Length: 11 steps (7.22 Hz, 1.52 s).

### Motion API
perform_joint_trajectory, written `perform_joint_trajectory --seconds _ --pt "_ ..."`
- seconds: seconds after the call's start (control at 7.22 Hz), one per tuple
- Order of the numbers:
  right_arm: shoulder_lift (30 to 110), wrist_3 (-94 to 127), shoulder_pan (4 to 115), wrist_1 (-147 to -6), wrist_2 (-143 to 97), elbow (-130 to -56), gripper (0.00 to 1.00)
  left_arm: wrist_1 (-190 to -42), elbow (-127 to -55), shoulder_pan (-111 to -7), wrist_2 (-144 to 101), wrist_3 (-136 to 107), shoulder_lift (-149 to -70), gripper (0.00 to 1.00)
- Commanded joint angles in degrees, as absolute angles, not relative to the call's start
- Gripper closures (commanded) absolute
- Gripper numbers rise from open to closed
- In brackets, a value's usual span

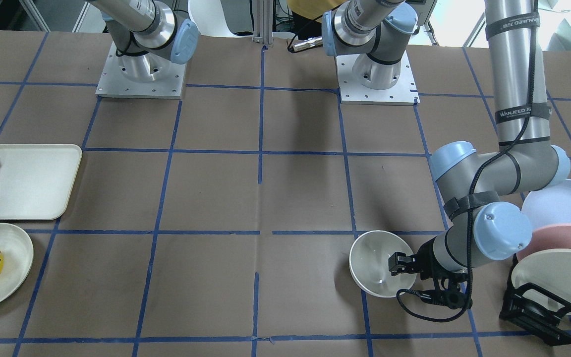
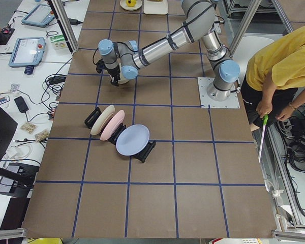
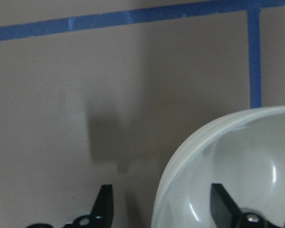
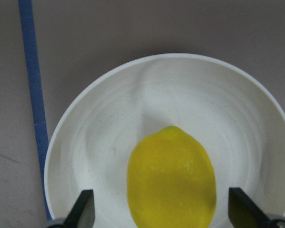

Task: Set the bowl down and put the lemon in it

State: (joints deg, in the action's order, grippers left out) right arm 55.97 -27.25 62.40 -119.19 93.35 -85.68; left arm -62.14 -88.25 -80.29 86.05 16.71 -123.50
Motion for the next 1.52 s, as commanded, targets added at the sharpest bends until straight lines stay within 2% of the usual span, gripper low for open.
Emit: perform_joint_trajectory --seconds 0.0,0.14,0.28,0.42,0.55,0.69,0.97,1.38 --pt "54.0 -29.1 62.4 -119.9 93.4 -85.1 0.0 -62.5 -88.3 -80.2 84.9 15.1 -122.4 0.99" --pt "53.6 -29.2 62.4 -119.9 93.3 -85.1 0.0 -62.6 -88.3 -80.2 85.3 14.9 -122.0 1.0" --pt "53.5 -29.6 62.4 -119.8 93.3 -84.9 0.06 -62.7 -88.3 -80.2 85.3 14.9 -121.9 1.0" --pt "53.6 -29.4 62.4 -119.8 93.3 -84.9 0.73 -62.8 -88.2 -80.3 85.2 14.9 -121.7 1.0" --pt "54.0 -27.9 62.4 -119.7 93.4 -84.7 1.0 -66.1 -87.0 -81.6 84.6 13.2 -120.2 1.0" --pt "54.8 -27.4 62.3 -119.4 93.6 -84.7 1.0 -67.0 -88.3 -82.5 78.3 9.7 -118.0 1.0" --pt "60.3 -20.5 62.9 -112.1 92.9 -84.9 1.0 -65.5 -91.7 -91.7 74.5 -0.9 -115.8 1.0" --pt "70.2 -18.0 65.2 -104.7 92.6 -85.4 1.0 -46.0 -101.2 -100.0 77.2 -13.2 -117.0 1.0"
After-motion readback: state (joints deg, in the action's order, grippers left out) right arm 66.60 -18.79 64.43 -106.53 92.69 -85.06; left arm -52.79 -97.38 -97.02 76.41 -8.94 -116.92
